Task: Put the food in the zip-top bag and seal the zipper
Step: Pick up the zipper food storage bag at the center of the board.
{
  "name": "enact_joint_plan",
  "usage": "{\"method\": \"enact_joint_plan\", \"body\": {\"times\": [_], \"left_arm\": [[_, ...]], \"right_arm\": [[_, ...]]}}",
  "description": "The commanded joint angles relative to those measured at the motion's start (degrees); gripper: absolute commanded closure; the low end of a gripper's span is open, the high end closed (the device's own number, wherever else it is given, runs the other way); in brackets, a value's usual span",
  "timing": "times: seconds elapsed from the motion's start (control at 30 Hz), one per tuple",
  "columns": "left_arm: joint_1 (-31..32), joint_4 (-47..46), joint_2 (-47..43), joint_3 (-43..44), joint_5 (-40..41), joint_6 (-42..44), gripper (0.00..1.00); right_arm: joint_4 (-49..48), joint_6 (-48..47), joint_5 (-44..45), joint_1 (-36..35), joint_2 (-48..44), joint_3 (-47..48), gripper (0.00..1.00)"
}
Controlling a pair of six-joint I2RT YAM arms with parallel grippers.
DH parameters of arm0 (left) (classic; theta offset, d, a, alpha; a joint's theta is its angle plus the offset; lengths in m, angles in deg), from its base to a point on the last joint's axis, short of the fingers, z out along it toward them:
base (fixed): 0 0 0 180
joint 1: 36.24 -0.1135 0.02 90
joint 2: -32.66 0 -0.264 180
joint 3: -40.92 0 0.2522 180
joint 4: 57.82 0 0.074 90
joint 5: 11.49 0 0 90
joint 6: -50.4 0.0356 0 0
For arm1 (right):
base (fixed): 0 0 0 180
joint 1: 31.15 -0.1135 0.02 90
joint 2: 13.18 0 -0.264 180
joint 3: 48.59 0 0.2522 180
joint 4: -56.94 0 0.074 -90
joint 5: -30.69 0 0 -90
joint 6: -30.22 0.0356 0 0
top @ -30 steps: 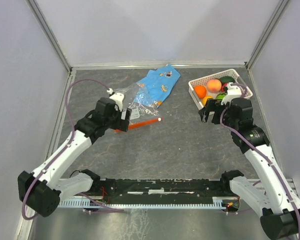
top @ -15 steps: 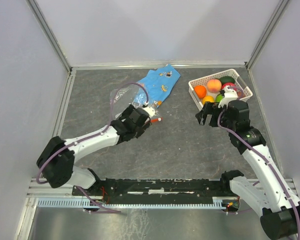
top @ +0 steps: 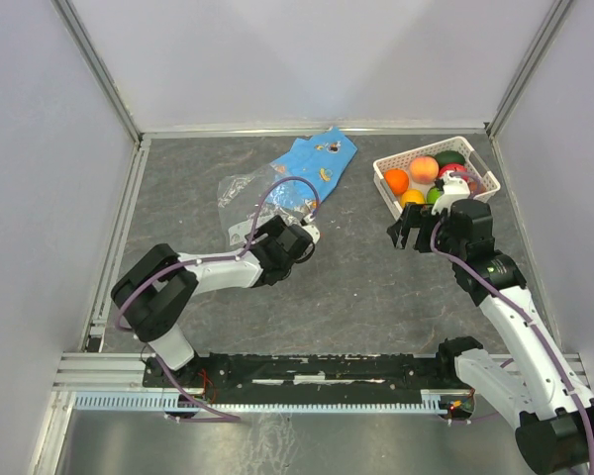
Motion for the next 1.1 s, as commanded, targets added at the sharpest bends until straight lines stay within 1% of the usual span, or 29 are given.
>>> {"method": "enact_joint_plan", "body": {"times": [0.0, 0.23, 0.43, 0.6, 0.67, 0.77, 0.9, 1.07], "left_arm": [[0.7, -5.8, 2.5, 0.9, 1.7, 3.1, 0.17], [0.8, -7.8, 5.5, 1.7, 4.4, 4.5, 0.24], [0.9, -6.8, 2.9, 1.9, 4.6, 4.6, 0.28], [0.9, -6.9, 1.8, 1.8, 5.0, 5.8, 0.34], [0.9, -7.3, 2.4, 1.8, 5.0, 6.1, 0.38], [0.9, -8.0, 4.1, 2.1, 6.0, 6.6, 0.46], [0.9, -8.9, 4.9, 2.8, 5.8, 6.7, 0.52], [0.8, -11.6, 6.7, 2.6, 6.1, 8.0, 0.54]], "right_arm": [[-0.5, -1.1, 1.3, -0.3, -0.8, 0.2, 0.01], [-0.2, -1.5, 1.9, -0.3, -1.1, 0.0, 0.01], [0.1, -1.7, 2.4, -0.3, -1.8, -0.3, 0.01], [0.0, -1.8, 2.6, -0.3, -1.7, -0.3, 0.01], [-0.1, -1.7, 2.5, -0.3, -1.6, -0.3, 0.01], [-0.2, -1.5, 2.5, -0.3, -1.4, -0.3, 0.01], [-0.3, -1.5, 2.5, -0.3, -1.3, -0.5, 0.01], [-0.6, -1.3, 2.5, -0.3, -1.3, -1.0, 0.01]]}}
